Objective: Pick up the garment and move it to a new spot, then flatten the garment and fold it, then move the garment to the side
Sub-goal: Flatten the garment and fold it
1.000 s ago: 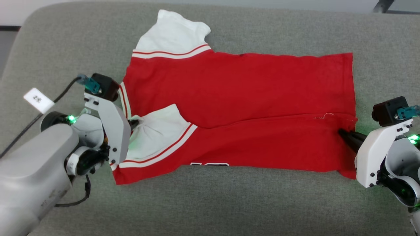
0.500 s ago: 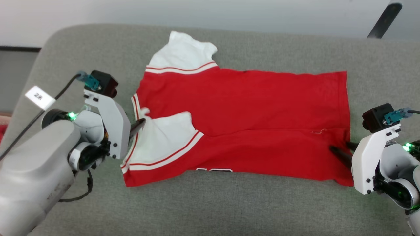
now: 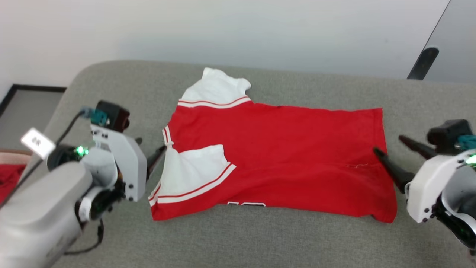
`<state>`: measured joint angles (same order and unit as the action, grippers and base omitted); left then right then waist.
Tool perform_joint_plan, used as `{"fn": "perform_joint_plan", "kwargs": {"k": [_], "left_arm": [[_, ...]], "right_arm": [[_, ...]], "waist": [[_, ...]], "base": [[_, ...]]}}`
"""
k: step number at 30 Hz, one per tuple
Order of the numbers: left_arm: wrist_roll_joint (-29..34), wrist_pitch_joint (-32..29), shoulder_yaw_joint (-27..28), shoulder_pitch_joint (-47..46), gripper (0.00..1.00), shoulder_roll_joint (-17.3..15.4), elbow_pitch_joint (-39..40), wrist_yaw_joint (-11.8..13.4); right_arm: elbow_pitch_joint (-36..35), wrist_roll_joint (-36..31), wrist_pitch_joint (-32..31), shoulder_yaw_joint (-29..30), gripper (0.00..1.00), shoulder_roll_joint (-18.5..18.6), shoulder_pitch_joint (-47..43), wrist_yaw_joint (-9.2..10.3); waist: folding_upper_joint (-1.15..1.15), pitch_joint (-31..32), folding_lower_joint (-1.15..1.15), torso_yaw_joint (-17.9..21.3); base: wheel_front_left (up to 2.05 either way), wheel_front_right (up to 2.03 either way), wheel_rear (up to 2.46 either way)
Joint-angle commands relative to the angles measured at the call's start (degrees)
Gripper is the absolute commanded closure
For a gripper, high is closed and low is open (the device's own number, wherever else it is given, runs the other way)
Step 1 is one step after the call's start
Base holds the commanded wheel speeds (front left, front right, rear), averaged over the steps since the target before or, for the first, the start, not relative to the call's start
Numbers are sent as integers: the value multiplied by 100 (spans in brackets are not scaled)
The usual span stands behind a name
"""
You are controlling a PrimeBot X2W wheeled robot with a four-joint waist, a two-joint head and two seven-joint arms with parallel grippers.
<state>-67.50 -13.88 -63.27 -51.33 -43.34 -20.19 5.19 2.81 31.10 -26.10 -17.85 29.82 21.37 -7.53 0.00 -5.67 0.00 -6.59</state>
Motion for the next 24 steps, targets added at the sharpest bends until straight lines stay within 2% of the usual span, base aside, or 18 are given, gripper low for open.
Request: {"fn": "perform_joint_plan", "kwargs": {"k": [1,6,10,17,24], "left_arm": [[-34,28,13,144,0,-79,127,97],[-262,42,94,559,0,-406,793,510],[-642,-273,126,858,0,-665,1223,850],[-1408,-1401,119,999,0,-1062,1534,1360],[-1727,-1945,150,827,0,-1032,1126,1417]], "right_arm": [[-67,-84,205,83,0,0,-121,9],[-481,-522,1133,396,0,-65,-533,9],[-893,-801,1512,860,0,-383,-924,9],[-1823,-1073,1222,1491,0,-906,-1388,9],[-2406,-1161,887,1811,0,-1194,-1478,9]], "waist": [[0,152,0,-8],[0,293,0,7],[0,302,0,121],[0,78,0,534],[0,-226,0,892]], "base": [[0,0,0],[0,0,0],[0,0,0],[0,0,0],[0,0,0]]}}
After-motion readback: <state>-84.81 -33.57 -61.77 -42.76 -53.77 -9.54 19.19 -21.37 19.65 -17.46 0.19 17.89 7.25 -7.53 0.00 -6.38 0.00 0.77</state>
